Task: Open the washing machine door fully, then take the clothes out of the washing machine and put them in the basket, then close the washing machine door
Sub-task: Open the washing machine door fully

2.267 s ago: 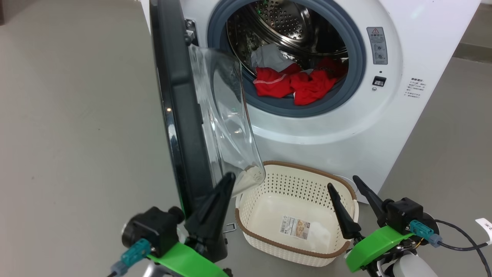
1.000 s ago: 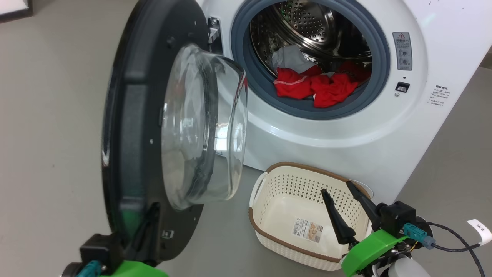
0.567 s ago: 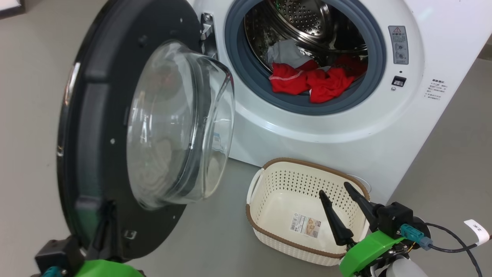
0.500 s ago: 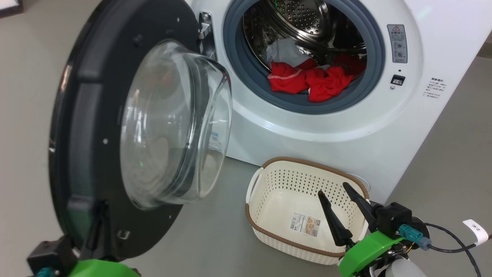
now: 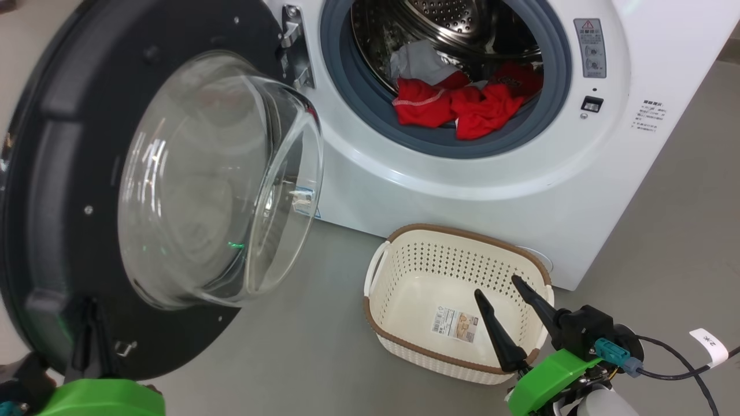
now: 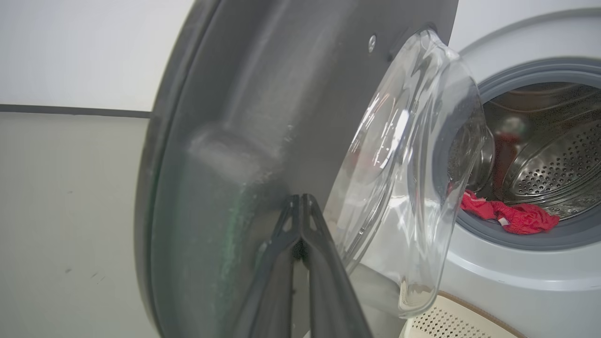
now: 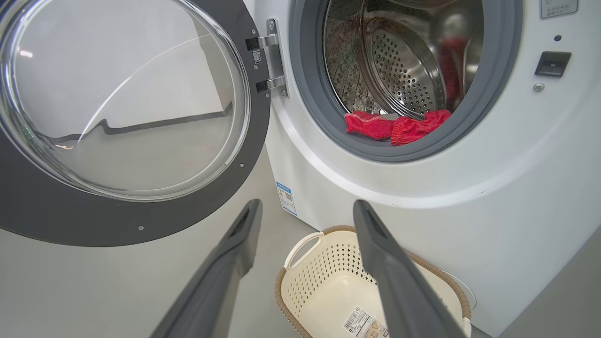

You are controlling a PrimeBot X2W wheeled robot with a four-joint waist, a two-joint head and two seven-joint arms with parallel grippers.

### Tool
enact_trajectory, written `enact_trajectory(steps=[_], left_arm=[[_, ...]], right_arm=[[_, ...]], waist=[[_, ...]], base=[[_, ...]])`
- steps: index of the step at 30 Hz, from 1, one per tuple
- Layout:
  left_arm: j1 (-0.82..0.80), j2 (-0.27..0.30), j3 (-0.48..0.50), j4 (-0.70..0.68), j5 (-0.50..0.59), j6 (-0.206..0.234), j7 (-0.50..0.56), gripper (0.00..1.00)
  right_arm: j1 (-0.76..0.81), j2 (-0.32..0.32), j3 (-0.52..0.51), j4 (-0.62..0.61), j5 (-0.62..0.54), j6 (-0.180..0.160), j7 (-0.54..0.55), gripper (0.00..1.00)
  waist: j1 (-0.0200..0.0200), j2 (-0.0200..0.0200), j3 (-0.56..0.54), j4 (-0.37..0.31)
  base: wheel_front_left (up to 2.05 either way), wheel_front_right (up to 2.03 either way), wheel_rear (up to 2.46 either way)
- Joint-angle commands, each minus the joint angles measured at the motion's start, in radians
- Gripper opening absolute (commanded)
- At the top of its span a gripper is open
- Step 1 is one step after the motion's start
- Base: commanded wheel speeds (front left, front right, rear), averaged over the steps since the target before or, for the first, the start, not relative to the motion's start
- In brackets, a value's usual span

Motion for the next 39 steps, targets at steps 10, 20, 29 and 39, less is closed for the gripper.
enact_trajectory(steps=[10, 20, 29, 39], left_arm=[[-0.113, 0.072, 0.119, 0.069, -0.032, 0.001, -0.054, 0.0], [-0.163, 0.114, 0.173, 0.141, -0.053, -0.009, -0.086, 0.0], [-0.21, 0.132, 0.234, 0.224, -0.065, -0.017, -0.12, 0.0], [-0.289, 0.16, 0.273, 0.333, -0.055, -0.054, -0.131, 0.0]], right_arm=[[-0.052, 0.004, 0.02, -0.021, -0.034, 0.005, -0.012, 1.0], [-0.062, 0.004, 0.025, -0.013, -0.049, 0.005, -0.012, 1.0], [-0.076, 0.004, 0.014, -0.01, -0.075, 0.005, -0.012, 1.0], [-0.097, 0.004, 0.018, -0.009, -0.089, 0.005, -0.012, 1.0]], waist=[[0.0, 0.0, 0.034, -0.018], [0.0, 0.0, 0.059, -0.048], [0.0, 0.0, 0.084, -0.063], [0.0, 0.0, 0.109, -0.073]], base=[[0.0, 0.0, 0.0], [0.0, 0.0, 0.0], [0.0, 0.0, 0.0], [0.0, 0.0, 0.0]])
